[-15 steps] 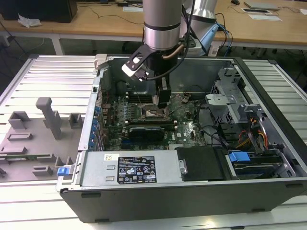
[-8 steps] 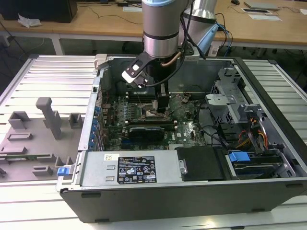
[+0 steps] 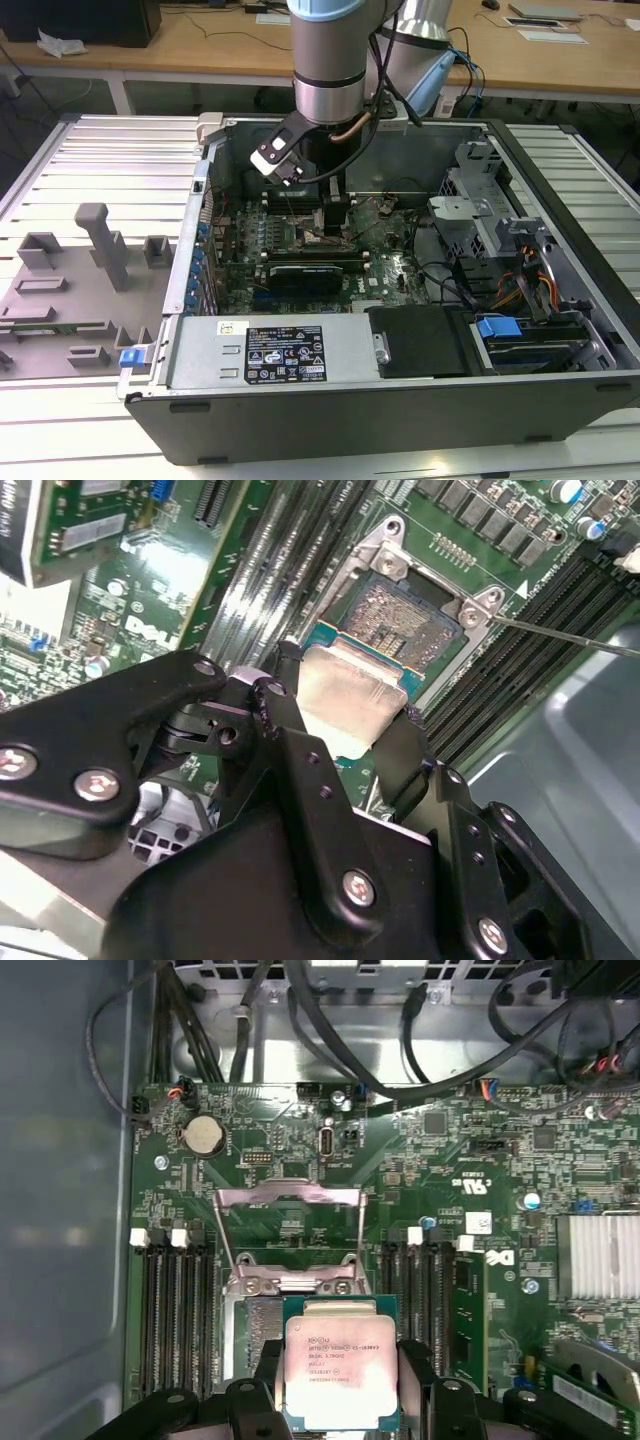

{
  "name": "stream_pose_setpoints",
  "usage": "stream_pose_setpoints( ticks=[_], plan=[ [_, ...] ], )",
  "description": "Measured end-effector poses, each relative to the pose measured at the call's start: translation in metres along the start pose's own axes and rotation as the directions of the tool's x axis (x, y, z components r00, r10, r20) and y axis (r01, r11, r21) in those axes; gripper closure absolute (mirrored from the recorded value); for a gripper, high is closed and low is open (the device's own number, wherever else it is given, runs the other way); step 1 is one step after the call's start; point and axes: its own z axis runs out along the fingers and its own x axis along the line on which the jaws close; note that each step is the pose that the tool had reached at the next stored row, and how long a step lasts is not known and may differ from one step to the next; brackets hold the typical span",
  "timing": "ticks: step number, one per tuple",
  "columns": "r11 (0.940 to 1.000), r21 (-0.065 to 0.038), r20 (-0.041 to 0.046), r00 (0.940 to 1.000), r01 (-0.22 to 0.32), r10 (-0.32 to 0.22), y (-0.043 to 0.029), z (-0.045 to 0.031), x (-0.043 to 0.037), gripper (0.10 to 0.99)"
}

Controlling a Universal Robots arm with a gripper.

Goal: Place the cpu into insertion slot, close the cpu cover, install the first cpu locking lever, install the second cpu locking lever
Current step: 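Place the cpu into insertion slot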

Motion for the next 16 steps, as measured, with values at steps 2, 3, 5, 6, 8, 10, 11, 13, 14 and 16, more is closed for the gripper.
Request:
stream_pose_setpoints(
  ticks=[2,3,5,6,8,10,11,13,14,16],
  plan=[
    [1.0000,-0.001,-0.0002,1.0000,0.000,0.000,-0.0012,0.0019,0.0032,0.545],
    [1.0000,-0.001,-0.0002,1.0000,0.000,0.000,-0.0020,0.0029,0.0047,0.545],
    [1.0000,-0.002,-0.0003,1.0000,0.000,0.000,-0.0039,0.0048,0.0070,0.545],
    [1.0000,-0.002,-0.0003,1.0000,0.000,0.000,-0.0053,0.0059,0.0077,0.545],
    [1.0000,-0.005,-0.0004,1.0000,0.002,-0.002,-0.0084,0.0093,0.0083,0.545],
    [1.0000,-0.006,-0.0007,1.0000,0.007,-0.007,-0.0096,0.0133,0.0108,0.545],
    [1.0000,-0.006,-0.0009,1.0000,0.008,-0.008,-0.0100,0.0144,0.0117,0.545],
    [0.9999,-0.007,-0.0009,1.0000,0.009,-0.009,-0.0115,0.0172,0.0131,0.545],
    [0.9999,-0.007,-0.0010,1.0000,0.009,-0.009,-0.0123,0.0184,0.0134,0.545],
    [0.9999,-0.007,-0.0009,1.0000,0.009,-0.009,-0.0140,0.0210,0.0138,0.545]
  ],
)
